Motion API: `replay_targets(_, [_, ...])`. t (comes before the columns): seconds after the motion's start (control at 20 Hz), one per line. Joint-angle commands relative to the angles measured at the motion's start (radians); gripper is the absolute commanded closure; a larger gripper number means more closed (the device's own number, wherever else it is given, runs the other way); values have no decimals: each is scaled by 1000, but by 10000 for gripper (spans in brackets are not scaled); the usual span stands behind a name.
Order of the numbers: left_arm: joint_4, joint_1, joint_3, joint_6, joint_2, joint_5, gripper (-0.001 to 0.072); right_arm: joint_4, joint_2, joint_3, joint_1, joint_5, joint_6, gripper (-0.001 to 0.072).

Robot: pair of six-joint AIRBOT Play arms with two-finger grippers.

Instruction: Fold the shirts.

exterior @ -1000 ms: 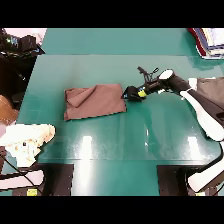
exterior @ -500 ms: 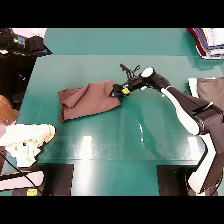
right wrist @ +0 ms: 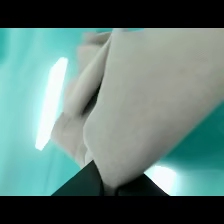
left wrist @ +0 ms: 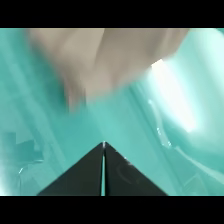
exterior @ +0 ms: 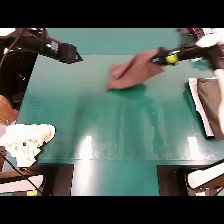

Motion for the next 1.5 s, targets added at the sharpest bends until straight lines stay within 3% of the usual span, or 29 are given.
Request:
replay_targets(0.0, [0,-91,0,1,0,35,685,-94,108,6,-262,43,28,697])
replay_targets(0.3, [-2,-168,0,0,0,104,685,-75,120,6,-583,49,-17,697])
replay_targets(0.6, [1,-168,0,0,-2,108,685,-76,140,22,-640,-34,-31,697])
replay_targets(0.9, [2,-168,0,2,-2,105,685,-103,176,222,-642,68,-32,698])
replay_targets(1.1, [6,-168,0,3,-2,105,684,-195,323,66,-673,59,-26,697])
replay_targets(1.45, [6,-168,0,3,-2,91,684,-370,529,-306,-790,208,-25,697])
